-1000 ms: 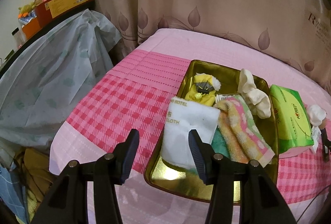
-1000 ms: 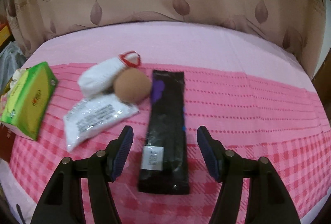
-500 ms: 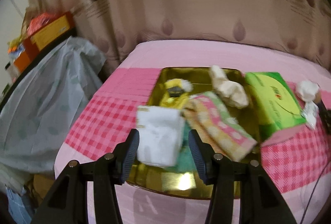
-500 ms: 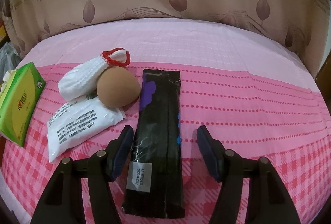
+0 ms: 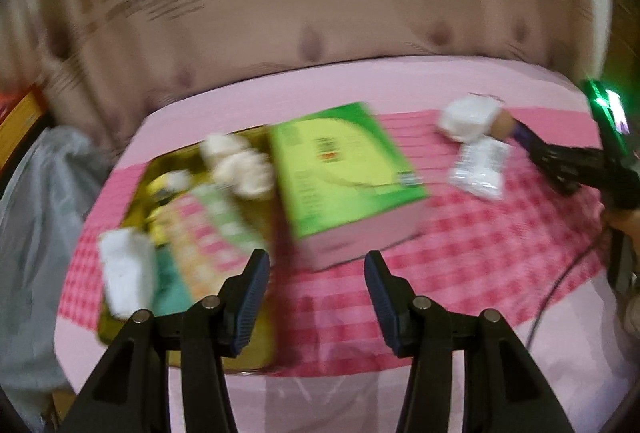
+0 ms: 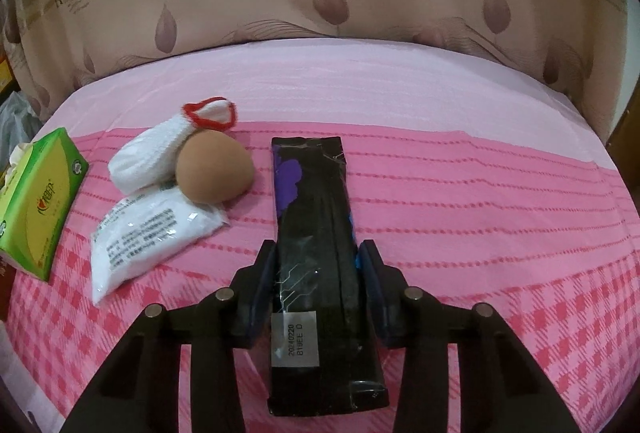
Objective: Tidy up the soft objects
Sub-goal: 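Grasp the clear printed packet with the left tool while the right tool holds the black package, then carry the clear packet over the gold tin with the left tool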
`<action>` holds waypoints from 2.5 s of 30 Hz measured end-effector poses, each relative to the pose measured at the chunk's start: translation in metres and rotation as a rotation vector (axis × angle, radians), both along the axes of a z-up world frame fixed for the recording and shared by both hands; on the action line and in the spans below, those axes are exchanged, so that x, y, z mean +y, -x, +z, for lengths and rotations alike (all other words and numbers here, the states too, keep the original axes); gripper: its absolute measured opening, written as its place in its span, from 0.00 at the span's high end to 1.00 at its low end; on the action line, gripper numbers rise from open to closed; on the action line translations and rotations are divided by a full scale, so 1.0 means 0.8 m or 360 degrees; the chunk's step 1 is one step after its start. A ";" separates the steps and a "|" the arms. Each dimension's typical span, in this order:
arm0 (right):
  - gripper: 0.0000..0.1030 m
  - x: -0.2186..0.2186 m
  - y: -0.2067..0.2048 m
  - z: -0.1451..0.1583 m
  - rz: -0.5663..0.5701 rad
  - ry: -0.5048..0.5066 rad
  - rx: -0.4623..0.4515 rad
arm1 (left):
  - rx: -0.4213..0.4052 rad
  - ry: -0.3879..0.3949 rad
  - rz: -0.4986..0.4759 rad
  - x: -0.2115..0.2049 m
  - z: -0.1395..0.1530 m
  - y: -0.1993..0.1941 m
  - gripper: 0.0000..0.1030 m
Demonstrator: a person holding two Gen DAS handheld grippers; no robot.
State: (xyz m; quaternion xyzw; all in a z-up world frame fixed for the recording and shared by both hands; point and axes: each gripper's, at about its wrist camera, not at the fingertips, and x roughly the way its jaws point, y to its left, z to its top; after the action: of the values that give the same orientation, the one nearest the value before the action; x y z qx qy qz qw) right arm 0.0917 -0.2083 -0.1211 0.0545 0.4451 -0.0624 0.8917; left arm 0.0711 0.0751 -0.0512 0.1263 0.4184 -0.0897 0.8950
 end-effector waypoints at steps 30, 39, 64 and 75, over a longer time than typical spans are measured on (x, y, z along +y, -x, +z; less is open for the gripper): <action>0.57 -0.092 0.048 -0.010 -0.0188 -0.0004 -0.0001 | 0.0418 0.0001 -0.0660 -0.237 -0.072 -0.120 0.33; 0.53 -0.091 0.046 -0.011 -0.0175 0.0000 0.0002 | 0.0502 0.0074 -0.0596 -0.249 -0.091 -0.158 0.33; 0.50 -0.089 0.045 -0.013 -0.0173 0.0001 0.0002 | 0.0482 0.0298 -0.0508 -0.225 -0.072 -0.071 0.48; 0.50 -0.090 0.045 -0.013 -0.0173 0.0002 0.0003 | 0.0329 0.0245 -0.0504 -0.201 -0.039 -0.027 0.48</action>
State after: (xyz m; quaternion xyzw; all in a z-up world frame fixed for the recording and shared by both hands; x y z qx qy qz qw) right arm 0.0555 -0.2801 -0.1315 0.0780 0.4421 -0.1111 0.8866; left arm 0.0928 -0.0860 -0.0826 0.1119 0.4748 -0.2735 0.8290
